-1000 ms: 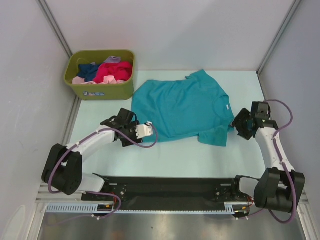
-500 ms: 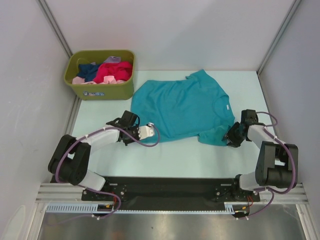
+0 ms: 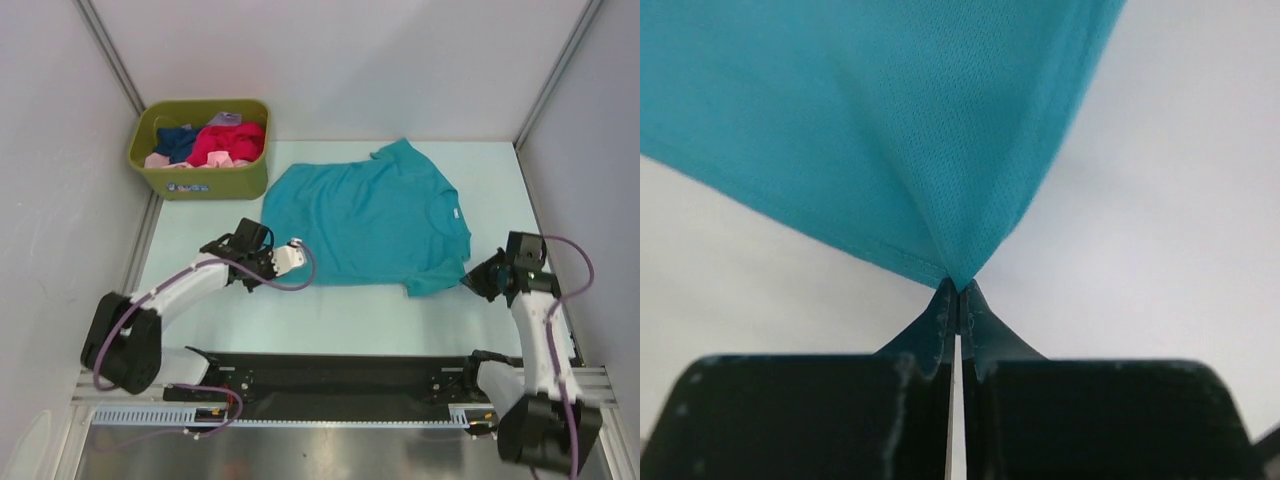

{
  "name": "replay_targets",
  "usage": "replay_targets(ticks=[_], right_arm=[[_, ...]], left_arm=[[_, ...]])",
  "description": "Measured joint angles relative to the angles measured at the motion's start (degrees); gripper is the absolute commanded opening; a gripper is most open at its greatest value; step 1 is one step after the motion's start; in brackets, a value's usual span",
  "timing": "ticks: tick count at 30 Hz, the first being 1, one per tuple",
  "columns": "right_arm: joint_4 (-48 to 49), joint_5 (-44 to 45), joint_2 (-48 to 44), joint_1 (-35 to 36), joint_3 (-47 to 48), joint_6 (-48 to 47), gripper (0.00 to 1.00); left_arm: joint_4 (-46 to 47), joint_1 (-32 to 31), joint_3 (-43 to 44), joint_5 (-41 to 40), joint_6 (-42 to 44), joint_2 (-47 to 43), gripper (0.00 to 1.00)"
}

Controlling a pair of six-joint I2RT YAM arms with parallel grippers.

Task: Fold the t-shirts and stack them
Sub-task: Flatten the tshirt out, then fold the tshirt

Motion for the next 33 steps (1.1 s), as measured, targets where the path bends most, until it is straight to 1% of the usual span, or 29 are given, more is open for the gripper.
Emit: replay_targets(ticks=[4, 7, 9, 11, 15, 17, 20, 24, 25, 29, 33], right_arm=[[-11.87, 0.52, -16.2, -0.02, 2.6, 7.5, 0.0], [-21.53, 1.62, -25.11, -0.13, 6.03, 13.2, 0.0], [-27.32, 1.95, -27.85, -0.13, 8.59, 15.78, 0.0], [-30.84, 2.21, -28.57, -0.13, 10.71, 17.11, 0.0], [-34.25, 2.49, -27.54, -0.13, 13.05, 16.7, 0.0], [-34.03, 2.1, -24.94, -0.13, 12.79, 14.8, 0.0], [-28.37, 1.88, -17.46, -0.11, 11.72, 11.56, 0.0], [-16.22, 2.29, -2.29, 1.11, 11.78, 5.9, 0.0], [-12.79, 2.64, 2.89, 2.23, 12.39, 4.24, 0.0], [-3.3, 2.86, 19.3, 6.62, 16.72, -1.01, 0.0], [1.81, 3.48, 30.86, 8.9, 22.51, -5.35, 0.0]], left_arm=[[-5.95, 0.0, 0.42, 1.51, 0.0, -7.93, 0.0], [-12.26, 0.0, 0.44, 3.02, 0.79, -13.4, 0.0], [-16.63, 0.0, 0.44, 3.82, 1.75, -16.31, 0.0], [-20.74, 0.0, 0.44, 4.48, 2.69, -18.58, 0.0], [-27.19, 0.11, 0.44, 4.85, 4.07, -21.11, 0.0], [-27.26, 0.39, 0.46, 4.61, 4.0, -20.7, 0.0], [-25.73, 1.53, 3.06, 3.41, 3.45, -15.15, 0.0], [-19.71, 4.22, 9.88, 1.33, 2.67, -2.97, 0.0], [-17.99, 5.01, 11.3, 0.92, 2.49, -0.46, 0.0], [-13.46, 6.64, 14.58, -1.7, 2.45, 5.99, 0.0], [-10.86, 7.02, 16.92, -3.19, 1.92, 11.34, 0.0]])
